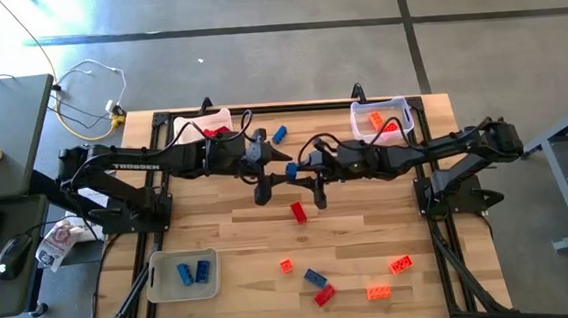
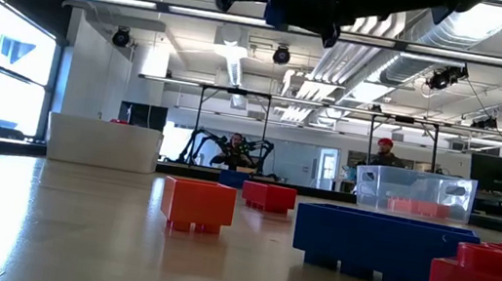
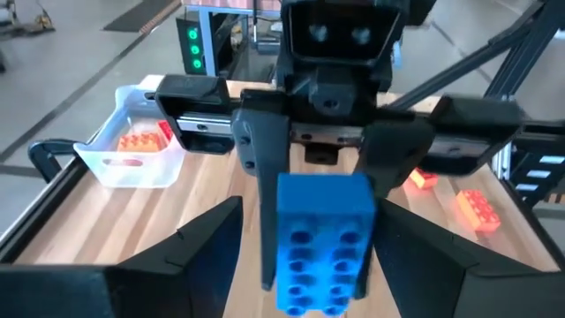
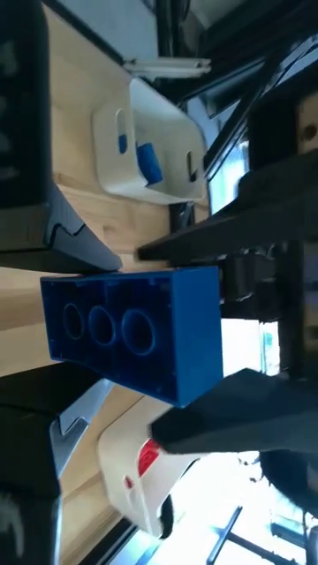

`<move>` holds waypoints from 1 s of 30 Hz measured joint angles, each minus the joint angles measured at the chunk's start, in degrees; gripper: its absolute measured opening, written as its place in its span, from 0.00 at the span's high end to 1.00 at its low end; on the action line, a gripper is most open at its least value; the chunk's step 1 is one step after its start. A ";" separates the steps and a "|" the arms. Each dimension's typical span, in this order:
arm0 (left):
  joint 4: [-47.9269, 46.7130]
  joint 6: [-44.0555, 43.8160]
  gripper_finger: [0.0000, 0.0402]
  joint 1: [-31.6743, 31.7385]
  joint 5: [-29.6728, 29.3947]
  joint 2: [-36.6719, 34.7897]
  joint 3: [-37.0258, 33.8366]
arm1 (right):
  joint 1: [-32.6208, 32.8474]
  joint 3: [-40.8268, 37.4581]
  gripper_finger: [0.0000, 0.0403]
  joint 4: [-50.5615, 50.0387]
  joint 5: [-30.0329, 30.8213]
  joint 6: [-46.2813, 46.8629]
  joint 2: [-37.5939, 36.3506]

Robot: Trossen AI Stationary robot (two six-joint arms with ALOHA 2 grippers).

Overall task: Sort & place blocks by color
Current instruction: Put the blue game piece into the gray bin

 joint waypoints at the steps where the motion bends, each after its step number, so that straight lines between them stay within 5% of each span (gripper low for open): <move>1: -0.02 0.54 0.43 0.00 0.01 0.00 0.00 | 0.00 0.00 0.72 0.36 -0.31 0.04 0.00; 7: 0.10 1.10 0.51 -0.01 0.08 0.00 0.00 | -0.01 0.00 0.72 0.72 -0.96 0.16 0.00; 15: 0.12 3.38 0.73 0.07 1.05 -0.07 0.00 | -0.04 0.00 0.69 0.65 -1.06 -0.06 0.00; 30: -11.86 3.27 0.73 -1.80 0.98 -0.94 0.01 | 4.02 0.04 0.44 -11.17 -2.28 8.12 0.02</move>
